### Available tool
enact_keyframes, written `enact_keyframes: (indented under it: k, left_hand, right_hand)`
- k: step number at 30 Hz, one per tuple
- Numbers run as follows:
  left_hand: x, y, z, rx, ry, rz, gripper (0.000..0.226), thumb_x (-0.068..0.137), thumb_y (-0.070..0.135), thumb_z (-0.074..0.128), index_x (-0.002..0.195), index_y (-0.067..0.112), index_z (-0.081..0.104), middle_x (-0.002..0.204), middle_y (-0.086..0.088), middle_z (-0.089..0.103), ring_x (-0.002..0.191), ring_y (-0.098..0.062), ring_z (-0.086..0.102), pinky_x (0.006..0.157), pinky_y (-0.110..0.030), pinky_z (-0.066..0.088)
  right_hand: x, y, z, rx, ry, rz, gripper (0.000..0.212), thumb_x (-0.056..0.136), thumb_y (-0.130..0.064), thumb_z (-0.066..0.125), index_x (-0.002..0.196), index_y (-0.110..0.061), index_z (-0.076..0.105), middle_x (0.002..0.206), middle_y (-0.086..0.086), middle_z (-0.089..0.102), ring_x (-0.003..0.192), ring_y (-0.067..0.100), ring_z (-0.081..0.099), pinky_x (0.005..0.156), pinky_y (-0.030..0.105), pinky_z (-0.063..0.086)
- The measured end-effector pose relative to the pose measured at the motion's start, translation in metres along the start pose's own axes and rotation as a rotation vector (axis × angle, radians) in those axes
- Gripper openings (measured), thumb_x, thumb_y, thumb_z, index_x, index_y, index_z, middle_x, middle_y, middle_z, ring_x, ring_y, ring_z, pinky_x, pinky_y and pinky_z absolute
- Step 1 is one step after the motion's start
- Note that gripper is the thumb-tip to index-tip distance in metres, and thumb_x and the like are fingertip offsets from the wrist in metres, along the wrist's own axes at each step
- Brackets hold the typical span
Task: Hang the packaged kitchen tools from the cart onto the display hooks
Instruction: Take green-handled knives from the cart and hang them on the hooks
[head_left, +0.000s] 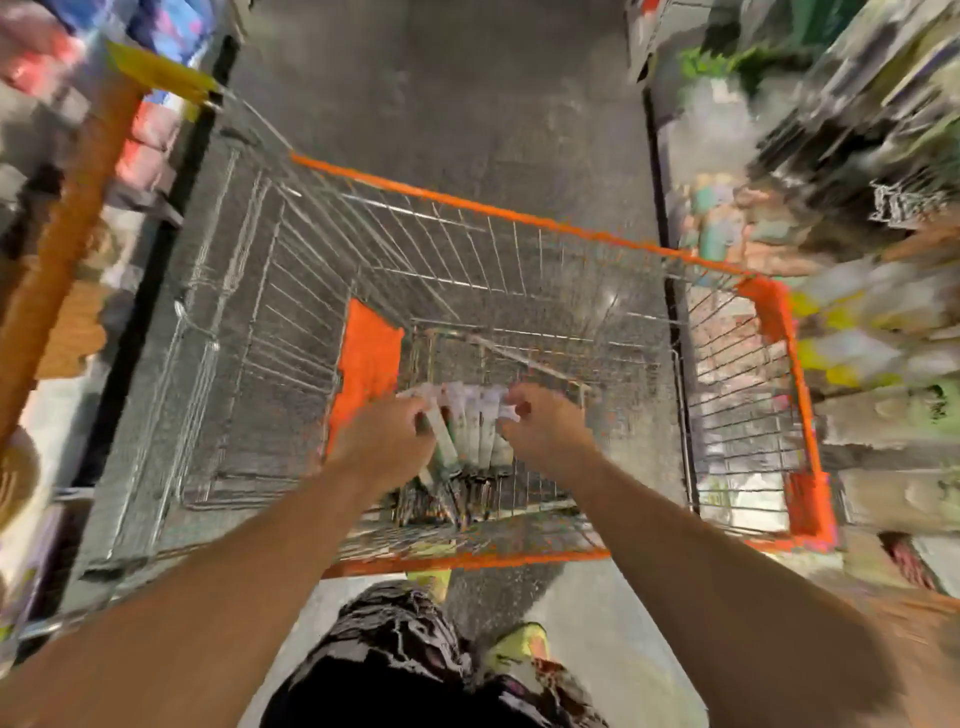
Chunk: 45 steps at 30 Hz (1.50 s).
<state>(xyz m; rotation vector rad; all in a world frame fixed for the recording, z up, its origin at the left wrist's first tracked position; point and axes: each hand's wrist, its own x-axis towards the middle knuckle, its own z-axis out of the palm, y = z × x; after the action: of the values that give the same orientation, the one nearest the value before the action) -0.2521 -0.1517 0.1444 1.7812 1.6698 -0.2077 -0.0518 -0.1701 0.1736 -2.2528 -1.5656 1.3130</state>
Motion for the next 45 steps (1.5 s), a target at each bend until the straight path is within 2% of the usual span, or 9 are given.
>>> enact_keyframes:
  k: [6, 9, 11, 15, 17, 22, 33, 39, 45]
  left_hand:
    - [0.053, -0.044, 0.054, -0.387, -0.152, -0.242, 0.065, 0.077, 0.046, 0.065, 0.131, 0.011, 0.062, 0.114, -0.014, 0.068, 0.095, -0.026, 0.064, 0.073, -0.031, 0.054]
    - [0.073, -0.052, 0.085, -0.568, -0.253, -0.487, 0.011, 0.1, 0.027, 0.064, 0.108, 0.023, 0.056, 0.091, -0.003, 0.058, 0.078, -0.02, 0.058, 0.067, -0.024, 0.05]
    - [0.082, -0.061, 0.112, -0.683, -0.299, -0.609, 0.016, 0.102, 0.029, 0.063, 0.106, 0.014, 0.059, 0.083, -0.006, 0.059, 0.079, -0.023, 0.063, 0.073, -0.029, 0.049]
    - [0.101, -0.066, 0.145, -0.905, -0.321, -0.742, 0.021, 0.106, 0.028, 0.057, 0.119, 0.011, 0.053, 0.094, -0.007, 0.06, 0.084, -0.019, 0.056, 0.08, -0.03, 0.043]
    - [0.113, -0.069, 0.154, -0.955, -0.295, -0.742, 0.015, 0.104, 0.025, 0.057, 0.114, 0.014, 0.058, 0.097, -0.005, 0.059, 0.082, -0.018, 0.054, 0.08, -0.034, 0.048]
    - [0.125, -0.071, 0.175, -1.134, -0.148, -0.735, 0.038, 0.092, 0.017, 0.071, 0.127, 0.002, 0.065, 0.105, -0.009, 0.073, 0.077, -0.013, 0.065, 0.054, -0.025, 0.05]
    - [0.113, -0.066, 0.167, -1.361, -0.154, -0.589, 0.076, 0.067, 0.044, 0.09, 0.135, 0.02, 0.065, 0.121, -0.005, 0.078, 0.113, -0.024, 0.074, 0.09, -0.045, 0.06]
    - [0.119, -0.057, 0.172, -1.274, -0.087, -0.495, 0.102, 0.049, 0.057, 0.092, 0.136, 0.012, 0.063, 0.116, -0.005, 0.078, 0.105, -0.019, 0.077, 0.089, -0.035, 0.063]
    - [0.119, -0.046, 0.161, -1.246, -0.112, -0.418, 0.076, 0.083, 0.077, 0.055, 0.129, 0.018, 0.067, 0.116, -0.007, 0.077, 0.106, -0.025, 0.076, 0.084, -0.04, 0.062]
  right_hand:
    - [0.061, 0.024, 0.082, 0.081, -0.16, 0.24, 0.048, 0.097, -0.029, 0.066, 0.141, -0.015, 0.053, 0.13, 0.009, 0.063, 0.102, 0.024, 0.06, 0.086, 0.03, 0.048]
    - [0.081, 0.042, 0.121, 0.167, -0.183, 0.366, 0.05, 0.096, -0.026, 0.066, 0.141, -0.013, 0.05, 0.13, 0.012, 0.063, 0.117, 0.03, 0.062, 0.099, 0.037, 0.051]
    - [0.095, 0.053, 0.143, 0.229, -0.21, 0.455, 0.051, 0.093, -0.027, 0.07, 0.139, -0.017, 0.05, 0.126, 0.01, 0.065, 0.111, 0.03, 0.066, 0.095, 0.039, 0.055]
    - [0.132, 0.07, 0.179, 0.3, -0.23, 0.491, 0.098, 0.048, -0.056, 0.087, 0.132, -0.023, 0.049, 0.117, 0.005, 0.067, 0.098, 0.027, 0.072, 0.085, 0.044, 0.063]
    - [0.146, 0.069, 0.192, 0.306, -0.214, 0.462, 0.116, 0.029, -0.066, 0.084, 0.129, -0.022, 0.047, 0.116, 0.005, 0.065, 0.1, 0.027, 0.07, 0.084, 0.046, 0.063]
    - [0.146, 0.061, 0.197, 0.277, -0.195, 0.404, 0.094, 0.073, -0.037, 0.09, 0.143, -0.006, 0.036, 0.125, 0.009, 0.048, 0.113, 0.027, 0.057, 0.099, 0.041, 0.056]
    - [0.141, 0.049, 0.194, 0.372, -0.2, 0.432, 0.066, 0.079, -0.032, 0.075, 0.136, -0.013, 0.049, 0.118, 0.012, 0.061, 0.1, 0.028, 0.066, 0.082, 0.042, 0.062]
    - [0.139, 0.062, 0.191, 0.562, -0.197, 0.485, 0.065, 0.078, -0.027, 0.075, 0.136, -0.012, 0.051, 0.109, 0.011, 0.069, 0.092, 0.026, 0.072, 0.083, 0.049, 0.063]
    - [0.133, 0.064, 0.183, 0.875, -0.202, 0.546, 0.091, 0.052, -0.027, 0.09, 0.133, -0.009, 0.053, 0.109, 0.016, 0.073, 0.094, 0.033, 0.075, 0.086, 0.055, 0.062]
